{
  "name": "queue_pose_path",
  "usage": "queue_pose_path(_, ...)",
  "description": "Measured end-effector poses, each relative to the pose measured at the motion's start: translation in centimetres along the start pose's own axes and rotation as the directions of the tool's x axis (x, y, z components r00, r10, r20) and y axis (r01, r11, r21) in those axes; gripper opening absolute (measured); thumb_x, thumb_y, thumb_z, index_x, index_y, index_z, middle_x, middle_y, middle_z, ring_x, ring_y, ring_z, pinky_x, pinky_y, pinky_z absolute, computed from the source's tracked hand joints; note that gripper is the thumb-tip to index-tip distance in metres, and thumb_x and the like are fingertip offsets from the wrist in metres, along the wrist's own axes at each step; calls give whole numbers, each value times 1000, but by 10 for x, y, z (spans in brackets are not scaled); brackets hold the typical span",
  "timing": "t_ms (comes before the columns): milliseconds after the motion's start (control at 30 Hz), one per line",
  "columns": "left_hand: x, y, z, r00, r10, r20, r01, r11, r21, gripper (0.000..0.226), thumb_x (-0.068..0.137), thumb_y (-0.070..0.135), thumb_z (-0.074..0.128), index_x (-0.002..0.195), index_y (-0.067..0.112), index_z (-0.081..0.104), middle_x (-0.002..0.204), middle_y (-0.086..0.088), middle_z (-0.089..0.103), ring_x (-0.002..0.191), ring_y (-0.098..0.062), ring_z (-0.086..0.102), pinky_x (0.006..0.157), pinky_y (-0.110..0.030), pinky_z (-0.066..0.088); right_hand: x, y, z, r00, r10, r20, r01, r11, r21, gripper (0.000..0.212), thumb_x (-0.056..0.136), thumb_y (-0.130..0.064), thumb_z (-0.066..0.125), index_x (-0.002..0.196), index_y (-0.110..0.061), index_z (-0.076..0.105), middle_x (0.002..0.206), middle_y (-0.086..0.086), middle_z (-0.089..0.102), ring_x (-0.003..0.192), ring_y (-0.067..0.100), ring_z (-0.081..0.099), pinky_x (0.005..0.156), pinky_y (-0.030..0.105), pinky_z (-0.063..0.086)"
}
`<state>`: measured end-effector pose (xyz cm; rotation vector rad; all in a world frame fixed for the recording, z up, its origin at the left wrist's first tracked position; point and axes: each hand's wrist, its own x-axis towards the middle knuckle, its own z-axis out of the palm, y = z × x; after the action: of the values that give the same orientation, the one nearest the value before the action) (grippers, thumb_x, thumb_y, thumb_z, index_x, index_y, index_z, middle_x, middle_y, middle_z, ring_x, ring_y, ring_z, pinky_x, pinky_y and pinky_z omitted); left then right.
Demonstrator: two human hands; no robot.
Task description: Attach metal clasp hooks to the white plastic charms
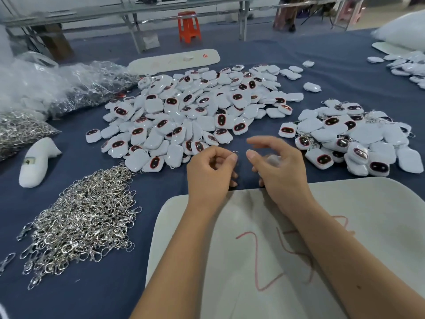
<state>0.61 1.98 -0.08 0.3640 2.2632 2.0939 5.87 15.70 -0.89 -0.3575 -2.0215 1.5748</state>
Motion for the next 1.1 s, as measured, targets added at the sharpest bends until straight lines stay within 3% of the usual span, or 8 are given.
queue_pose_path(100,0,0,-2,998,-20,61,21,1000,-20,9,93,2,68,84,1,69,66,-11,65,52,-13,60,48,-25,51,-2,-2,3,994,-49,99,54,997,-49,15,94,-19,77,95,-33,79,97,-15,75,80,6,68,76,26,49)
queue_pose_path(233,0,-1,-4,994,15,110,-11,999,-37,9,91,-1,69,83,2,71,70,-18,66,56,-15,61,51,-25,52,-3,-2,0,992,-49,117,51,999,-16,18,95,-10,73,86,-24,78,71,-19,71,64,-1,62,61,12,45)
queue_pose_path(533,0,0,-5,986,55,157,-39,994,-103,9,91,-4,68,87,1,72,75,-14,69,57,-15,60,52,-26,53,-4,-4,1,993,-62,97,66,997,-39,15,97,-7,70,90,-19,77,67,-21,67,63,0,61,64,10,44)
queue_pose_path(667,1,1,-6,979,47,200,-21,991,-129,8,93,-5,64,89,-3,71,71,-5,68,55,-13,57,51,-24,50,-4,-5,0,991,-65,117,66,998,0,15,98,-5,69,90,-17,76,65,-19,67,59,-1,59,59,11,46)
queue_pose_path(900,1,3,-7,972,26,232,7,990,-141,10,96,-3,62,91,-4,70,73,-5,68,57,-13,58,52,-26,50,-6,-7,-2,990,-54,126,51,998,28,17,99,-7,69,89,-18,75,64,-11,65,52,2,55,48,20,48)
queue_pose_path(1100,-1,2,-8,963,18,269,12,994,-108,13,99,0,59,90,1,68,73,-1,66,60,-15,59,54,-27,52,-4,-7,-6,978,-141,154,152,986,-65,18,97,-4,71,89,-20,75,72,-19,67,68,6,61,67,24,48)
